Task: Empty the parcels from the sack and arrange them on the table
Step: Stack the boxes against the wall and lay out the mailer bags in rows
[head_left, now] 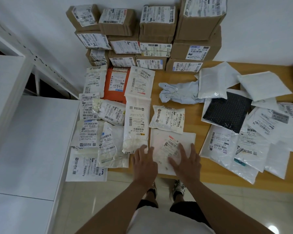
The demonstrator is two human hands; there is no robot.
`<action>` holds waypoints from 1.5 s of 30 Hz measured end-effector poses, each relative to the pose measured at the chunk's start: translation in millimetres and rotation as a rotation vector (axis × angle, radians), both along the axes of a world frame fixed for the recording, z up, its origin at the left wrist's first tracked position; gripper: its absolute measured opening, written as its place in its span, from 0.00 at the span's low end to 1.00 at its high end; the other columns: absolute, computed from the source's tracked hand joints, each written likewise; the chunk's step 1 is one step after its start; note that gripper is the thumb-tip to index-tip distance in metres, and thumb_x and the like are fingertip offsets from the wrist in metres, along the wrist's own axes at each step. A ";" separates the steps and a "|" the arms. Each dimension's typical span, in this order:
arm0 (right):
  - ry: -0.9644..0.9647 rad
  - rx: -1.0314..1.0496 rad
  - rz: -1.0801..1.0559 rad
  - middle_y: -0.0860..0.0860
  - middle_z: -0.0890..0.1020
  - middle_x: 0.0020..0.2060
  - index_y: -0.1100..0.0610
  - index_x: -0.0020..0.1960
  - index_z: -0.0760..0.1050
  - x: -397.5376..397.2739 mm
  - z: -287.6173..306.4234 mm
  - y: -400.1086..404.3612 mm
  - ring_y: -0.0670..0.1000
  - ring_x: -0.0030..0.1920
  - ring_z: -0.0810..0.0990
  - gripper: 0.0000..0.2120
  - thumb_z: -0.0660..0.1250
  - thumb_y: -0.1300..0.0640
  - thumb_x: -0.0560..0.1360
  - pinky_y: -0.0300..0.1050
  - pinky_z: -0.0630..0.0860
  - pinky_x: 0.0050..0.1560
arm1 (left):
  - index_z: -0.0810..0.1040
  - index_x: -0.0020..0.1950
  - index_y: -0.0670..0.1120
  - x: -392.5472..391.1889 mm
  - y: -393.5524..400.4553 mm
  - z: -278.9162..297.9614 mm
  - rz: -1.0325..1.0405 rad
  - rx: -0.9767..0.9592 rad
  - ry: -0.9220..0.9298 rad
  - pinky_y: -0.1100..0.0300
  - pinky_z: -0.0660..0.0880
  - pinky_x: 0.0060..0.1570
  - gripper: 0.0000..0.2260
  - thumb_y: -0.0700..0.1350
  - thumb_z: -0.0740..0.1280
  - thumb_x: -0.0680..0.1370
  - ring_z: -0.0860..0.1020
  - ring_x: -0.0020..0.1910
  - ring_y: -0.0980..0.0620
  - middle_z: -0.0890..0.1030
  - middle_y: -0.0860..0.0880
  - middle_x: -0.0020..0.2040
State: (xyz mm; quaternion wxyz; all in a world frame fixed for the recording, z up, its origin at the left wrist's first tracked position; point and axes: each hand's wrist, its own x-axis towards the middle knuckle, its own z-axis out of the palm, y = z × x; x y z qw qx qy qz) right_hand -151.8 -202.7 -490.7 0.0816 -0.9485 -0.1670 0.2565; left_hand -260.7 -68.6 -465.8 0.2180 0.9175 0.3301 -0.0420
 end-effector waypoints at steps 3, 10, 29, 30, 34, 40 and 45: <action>0.005 -0.061 0.052 0.53 0.44 0.78 0.38 0.78 0.47 -1.7 -0.3 -0.3 0.62 0.75 0.53 0.45 0.59 0.23 0.67 0.62 0.62 0.69 | 0.69 0.72 0.50 0.7 30.0 -3.0 -0.080 0.151 0.055 0.38 0.70 0.63 0.36 0.46 0.75 0.64 0.67 0.69 0.35 0.67 0.41 0.71; 0.055 -0.061 0.070 0.49 0.38 0.77 0.37 0.78 0.46 3.3 4.7 10.0 0.62 0.72 0.54 0.47 0.65 0.27 0.67 0.60 0.66 0.66 | 0.40 0.79 0.59 5.2 73.8 -12.2 -0.223 0.172 0.399 0.41 0.49 0.74 0.39 0.59 0.64 0.78 0.39 0.76 0.33 0.34 0.44 0.79; -0.001 -0.022 0.114 0.49 0.43 0.79 0.40 0.78 0.51 -11.1 9.0 30.9 0.63 0.71 0.57 0.44 0.65 0.29 0.69 0.59 0.62 0.68 | 0.54 0.78 0.51 15.5 75.9 8.0 -0.255 0.186 0.417 0.41 0.59 0.71 0.34 0.56 0.64 0.75 0.54 0.76 0.36 0.50 0.42 0.79; 0.012 -0.023 0.109 0.49 0.43 0.79 0.40 0.78 0.50 -12.5 9.2 34.3 0.63 0.71 0.57 0.44 0.65 0.29 0.69 0.59 0.62 0.68 | 0.54 0.78 0.52 15.7 75.6 9.1 -0.250 0.184 0.418 0.41 0.59 0.71 0.34 0.56 0.63 0.75 0.53 0.76 0.36 0.50 0.42 0.79; 0.084 -0.029 0.102 0.48 0.39 0.78 0.39 0.78 0.46 -16.0 6.2 42.1 0.63 0.71 0.56 0.44 0.62 0.28 0.70 0.59 0.62 0.68 | 0.52 0.77 0.52 15.7 75.6 10.7 -0.237 0.177 0.423 0.40 0.57 0.71 0.34 0.57 0.63 0.76 0.51 0.76 0.37 0.47 0.43 0.79; 0.122 0.014 0.089 0.46 0.41 0.79 0.38 0.78 0.43 -14.2 5.0 35.2 0.61 0.77 0.46 0.42 0.58 0.27 0.72 0.62 0.53 0.73 | 0.48 0.78 0.52 14.8 72.7 13.5 -0.221 0.171 0.434 0.31 0.45 0.71 0.36 0.60 0.60 0.75 0.42 0.77 0.34 0.42 0.43 0.79; -0.087 0.289 -0.161 0.59 0.57 0.77 0.56 0.78 0.54 31.3 22.1 48.9 0.62 0.76 0.53 0.37 0.61 0.38 0.78 0.63 0.54 0.73 | 0.57 0.75 0.47 19.4 73.9 18.0 -0.233 0.195 0.265 0.31 0.38 0.69 0.39 0.67 0.57 0.69 0.42 0.77 0.34 0.51 0.41 0.79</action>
